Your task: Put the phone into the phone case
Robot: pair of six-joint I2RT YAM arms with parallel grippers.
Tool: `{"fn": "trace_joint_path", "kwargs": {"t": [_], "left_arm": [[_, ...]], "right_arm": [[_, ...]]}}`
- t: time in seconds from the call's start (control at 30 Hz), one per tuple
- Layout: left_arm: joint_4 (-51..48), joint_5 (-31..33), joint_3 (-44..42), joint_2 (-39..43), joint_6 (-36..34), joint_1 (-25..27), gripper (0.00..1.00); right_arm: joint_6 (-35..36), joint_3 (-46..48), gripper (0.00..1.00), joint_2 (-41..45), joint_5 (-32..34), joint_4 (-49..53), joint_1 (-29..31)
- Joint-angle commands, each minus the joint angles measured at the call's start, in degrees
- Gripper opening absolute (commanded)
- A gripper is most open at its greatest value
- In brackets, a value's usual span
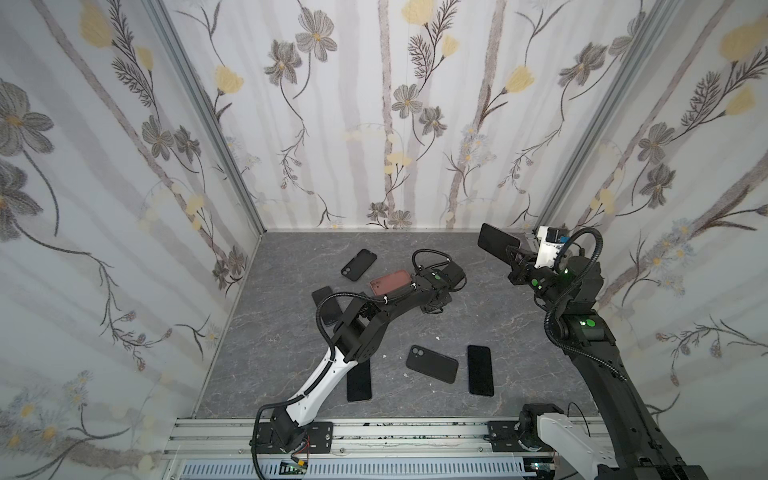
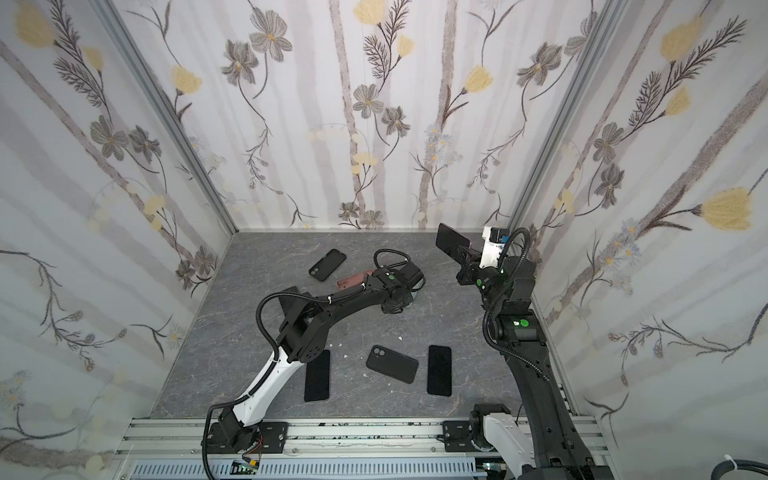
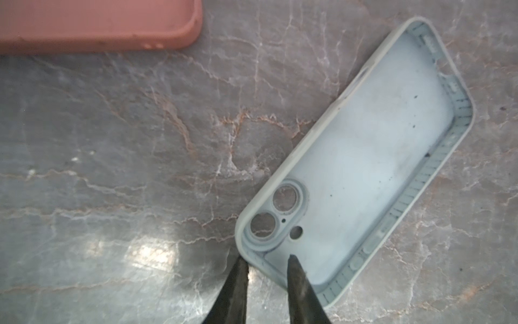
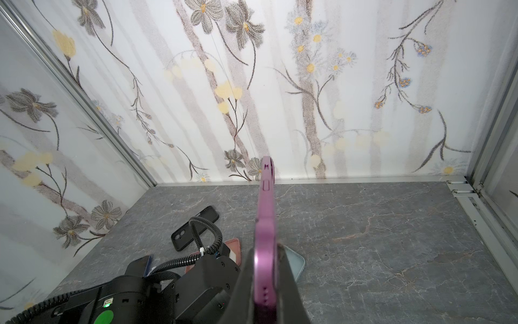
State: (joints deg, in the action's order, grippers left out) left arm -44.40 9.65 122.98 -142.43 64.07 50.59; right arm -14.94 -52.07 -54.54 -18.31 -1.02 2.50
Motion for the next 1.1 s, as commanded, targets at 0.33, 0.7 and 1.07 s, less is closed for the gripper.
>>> {"fn": "trace_joint_path", "kwargs": {"t": [0.33,0.7,1.07], "left_arm": [[-2.41,3.51,0.06,-0.48,-5.74,-1.02,0.11],[1.31,5.46,-11.06,7.27,-16.86,-1.02,0.04],[11.75,0.42,-33.66,22.14,-27.15,-1.8,0.1]], "right_arm": [[-0.92,-0.22,0.0,0.27,-1.94,-4.08,-0.04],[-12.45,-1.9,0.0,-4.6,-14.65,1.21,0.18],[-10.29,1.22,0.0,-4.47,-13.75,15.27,3.2]]}}
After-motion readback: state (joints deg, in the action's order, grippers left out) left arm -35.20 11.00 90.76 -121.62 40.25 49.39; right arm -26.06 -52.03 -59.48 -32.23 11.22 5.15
